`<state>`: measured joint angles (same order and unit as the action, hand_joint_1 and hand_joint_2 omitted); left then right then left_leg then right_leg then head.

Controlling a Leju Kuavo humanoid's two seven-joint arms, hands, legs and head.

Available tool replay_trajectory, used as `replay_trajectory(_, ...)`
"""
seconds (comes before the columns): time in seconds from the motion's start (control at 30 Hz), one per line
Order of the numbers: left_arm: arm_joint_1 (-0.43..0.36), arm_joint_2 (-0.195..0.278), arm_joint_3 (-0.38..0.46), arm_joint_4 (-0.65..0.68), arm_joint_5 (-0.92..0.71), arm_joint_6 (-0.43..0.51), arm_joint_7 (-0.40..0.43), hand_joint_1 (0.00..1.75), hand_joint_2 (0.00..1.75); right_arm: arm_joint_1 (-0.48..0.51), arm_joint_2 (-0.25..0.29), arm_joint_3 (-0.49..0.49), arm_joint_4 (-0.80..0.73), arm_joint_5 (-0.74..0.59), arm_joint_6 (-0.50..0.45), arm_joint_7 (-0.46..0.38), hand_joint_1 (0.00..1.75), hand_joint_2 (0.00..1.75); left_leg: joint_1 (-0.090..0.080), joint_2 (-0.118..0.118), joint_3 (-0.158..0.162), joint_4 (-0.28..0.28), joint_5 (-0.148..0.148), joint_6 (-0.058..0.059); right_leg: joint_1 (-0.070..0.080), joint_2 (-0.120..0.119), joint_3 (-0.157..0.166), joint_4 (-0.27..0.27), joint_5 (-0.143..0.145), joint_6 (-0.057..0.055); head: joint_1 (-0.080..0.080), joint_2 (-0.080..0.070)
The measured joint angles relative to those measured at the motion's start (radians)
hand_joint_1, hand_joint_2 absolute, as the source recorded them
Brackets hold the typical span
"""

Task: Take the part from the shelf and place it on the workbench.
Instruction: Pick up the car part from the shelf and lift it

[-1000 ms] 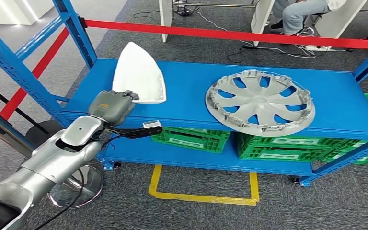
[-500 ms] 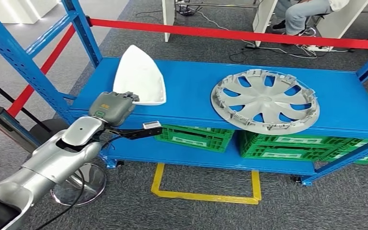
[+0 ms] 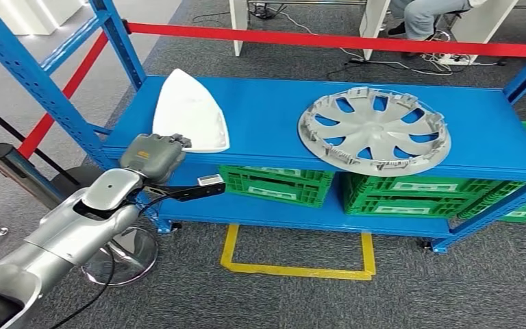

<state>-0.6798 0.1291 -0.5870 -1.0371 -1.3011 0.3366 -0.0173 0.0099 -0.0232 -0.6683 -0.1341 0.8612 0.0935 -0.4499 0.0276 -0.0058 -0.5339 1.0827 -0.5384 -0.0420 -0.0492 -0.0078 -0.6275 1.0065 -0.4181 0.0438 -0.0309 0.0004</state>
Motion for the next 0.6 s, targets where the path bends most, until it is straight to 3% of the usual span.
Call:
replay_trajectory(0.07, -0.001, 0.002, 0.002, -0.004, 0.0, -0.004, 0.002, 1.75, 1.75, -0.001, -0.002, 0.0, -0.002, 0.0, 0.001, 0.002, 0.0, 0.0, -0.001, -0.002, 0.028, -0.063, 0.005, 0.004, 0.0, 0.001, -0.012, 0.005, 0.013, 0.018, -0.001, 0.0)
replay_trajectory(0.17, 0.0, 0.004, 0.003, -0.006, 0.0, -0.008, 0.004, 1.75, 1.75, 0.003, -0.002, 0.0, -0.003, -0.003, 0.005, 0.007, 0.0, 0.0, -0.007, -0.002, 0.006, -0.062, 0.022, 0.042, -0.004, 0.002, -0.021, -0.003, 0.027, 0.043, 0.001, 0.0)
replay_trajectory(0.2, 0.0, 0.004, 0.004, -0.007, 0.0, -0.009, 0.006, 1.75, 1.75, 0.006, -0.002, 0.0, -0.003, -0.005, 0.007, 0.009, 0.0, 0.0, -0.008, -0.001, -0.003, -0.063, 0.032, 0.055, -0.005, 0.002, -0.03, 0.01, 0.006, 0.045, 0.003, 0.0)
replay_trajectory(0.23, -0.001, 0.004, 0.004, -0.008, 0.0, -0.01, 0.007, 1.75, 1.75, 0.007, -0.002, 0.0, -0.002, -0.006, 0.008, 0.012, 0.0, 0.0, -0.01, 0.0, -0.014, -0.065, 0.043, 0.067, -0.004, 0.003, -0.044, 0.046, -0.033, 0.045, 0.005, 0.0)
replay_trajectory(0.3, 0.0, 0.005, 0.004, -0.009, 0.0, -0.014, 0.009, 1.75, 1.75, 0.007, -0.002, 0.0, -0.003, -0.009, 0.009, 0.017, 0.0, 0.0, -0.017, 0.0, -0.041, -0.064, 0.064, 0.081, 0.004, 0.003, -0.085, 0.177, -0.136, 0.04, 0.01, 0.0)
replay_trajectory(0.33, 0.0, 0.005, 0.004, -0.01, 0.0, -0.015, 0.01, 1.75, 1.75, 0.006, -0.002, 0.0, -0.003, -0.01, 0.009, 0.019, 0.0, 0.0, -0.022, 0.0, -0.055, -0.064, 0.075, 0.084, 0.01, 0.004, -0.099, 0.245, -0.168, 0.037, 0.011, 0.0)
replay_trajectory(0.37, 0.002, 0.006, 0.004, -0.01, 0.0, -0.017, 0.012, 1.75, 1.75, 0.005, -0.002, 0.0, -0.003, -0.01, 0.009, 0.02, 0.0, 0.0, -0.028, 0.0, -0.069, -0.063, 0.086, 0.088, 0.015, 0.004, -0.102, 0.29, -0.179, 0.032, 0.012, 0.0)
replay_trajectory(0.4, 0.003, 0.006, 0.004, -0.01, 0.0, -0.017, 0.012, 1.75, 1.75, 0.005, -0.002, 0.0, -0.003, -0.011, 0.009, 0.021, 0.0, 0.0, -0.034, 0.0, -0.083, -0.063, 0.096, 0.09, 0.022, 0.004, -0.088, 0.3, -0.167, 0.023, 0.012, 0.0)
replay_trajectory(0.43, 0.003, 0.007, 0.004, -0.01, 0.0, -0.018, 0.013, 1.75, 1.75, 0.005, -0.002, 0.0, -0.003, -0.013, 0.009, 0.022, 0.0, 0.0, -0.04, -0.001, -0.095, -0.063, 0.106, 0.092, 0.029, 0.005, -0.055, 0.273, -0.143, 0.012, 0.012, 0.0)
replay_trajectory(0.5, 0.002, 0.009, 0.005, -0.014, 0.0, -0.018, 0.015, 1.75, 1.75, 0.004, -0.003, 0.0, -0.005, -0.014, 0.01, 0.024, 0.0, 0.0, -0.05, -0.002, -0.113, -0.062, 0.124, 0.092, 0.046, 0.008, 0.053, 0.137, -0.113, -0.018, 0.012, 0.0)
replay_trajectory(0.57, -0.001, 0.012, 0.008, -0.02, 0.0, -0.017, 0.017, 1.75, 1.75, 0.001, -0.005, 0.0, -0.007, -0.015, 0.009, 0.025, 0.0, 0.0, -0.054, -0.001, -0.124, -0.062, 0.141, 0.088, 0.057, 0.009, 0.136, 0.015, -0.125, -0.035, 0.011, 0.0)
replay_trajectory(0.6, -0.002, 0.013, 0.009, -0.023, 0.0, -0.017, 0.018, 1.75, 1.75, 0.0, -0.006, 0.0, -0.008, -0.016, 0.009, 0.025, 0.0, 0.0, -0.054, 0.0, -0.128, -0.063, 0.15, 0.084, 0.06, 0.009, 0.151, -0.012, -0.131, -0.038, 0.011, 0.0)
